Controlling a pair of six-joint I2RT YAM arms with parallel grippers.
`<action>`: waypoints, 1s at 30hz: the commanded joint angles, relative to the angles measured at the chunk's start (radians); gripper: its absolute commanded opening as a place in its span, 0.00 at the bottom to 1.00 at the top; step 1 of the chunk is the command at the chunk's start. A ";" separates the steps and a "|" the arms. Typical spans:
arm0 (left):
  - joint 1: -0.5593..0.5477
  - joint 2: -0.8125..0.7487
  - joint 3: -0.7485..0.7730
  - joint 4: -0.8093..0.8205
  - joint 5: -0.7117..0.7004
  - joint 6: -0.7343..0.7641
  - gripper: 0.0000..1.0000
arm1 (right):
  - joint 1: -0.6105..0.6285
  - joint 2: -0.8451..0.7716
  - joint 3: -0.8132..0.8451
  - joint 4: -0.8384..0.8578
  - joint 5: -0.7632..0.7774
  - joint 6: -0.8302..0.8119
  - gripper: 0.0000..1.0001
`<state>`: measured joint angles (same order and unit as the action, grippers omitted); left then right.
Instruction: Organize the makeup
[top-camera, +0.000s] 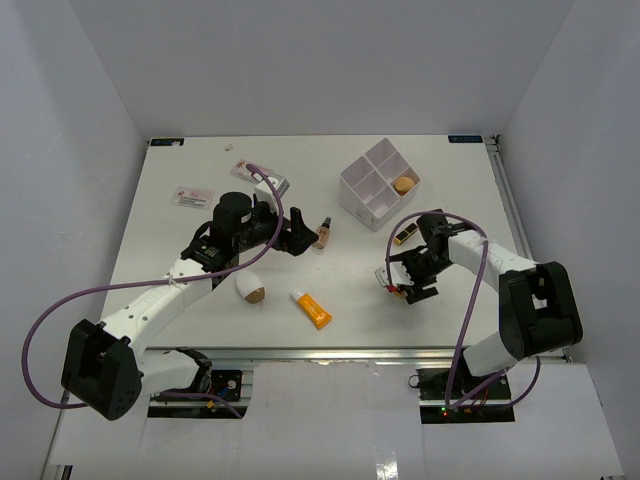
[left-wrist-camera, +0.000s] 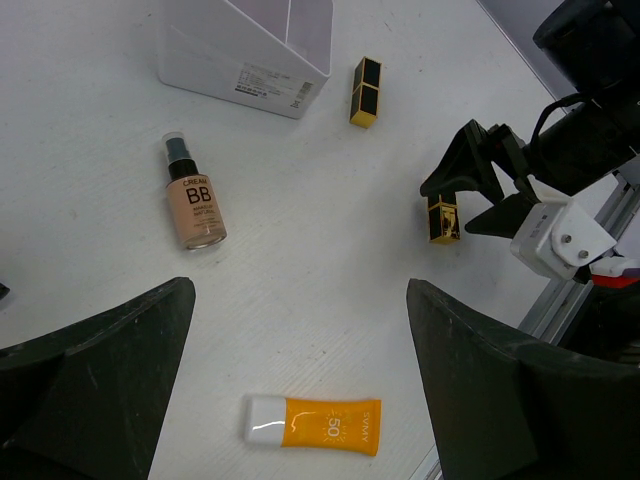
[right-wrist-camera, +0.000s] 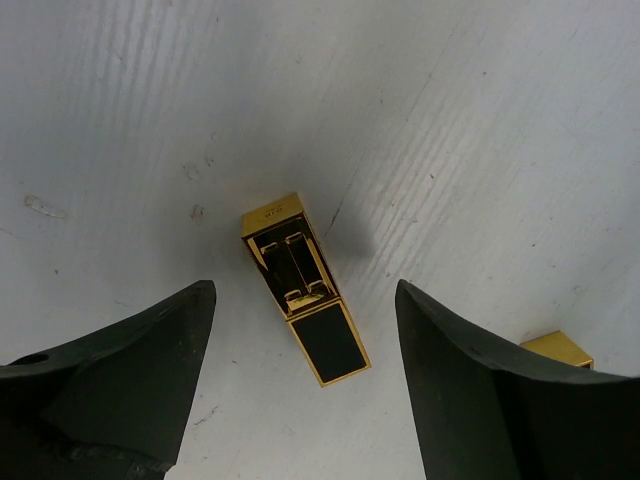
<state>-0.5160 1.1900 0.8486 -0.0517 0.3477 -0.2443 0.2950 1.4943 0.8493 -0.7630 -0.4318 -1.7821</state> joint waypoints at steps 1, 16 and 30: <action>-0.001 -0.026 0.023 0.009 0.010 0.007 0.98 | 0.004 0.022 0.027 0.051 0.067 0.029 0.74; -0.001 -0.030 0.021 0.009 0.008 0.005 0.98 | 0.000 -0.041 0.101 0.048 0.030 0.117 0.16; -0.002 -0.028 0.021 0.010 0.015 0.004 0.98 | -0.013 0.022 0.298 0.610 0.320 0.227 0.10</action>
<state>-0.5161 1.1893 0.8486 -0.0518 0.3517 -0.2447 0.2874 1.4189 1.0701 -0.3823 -0.2522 -1.5651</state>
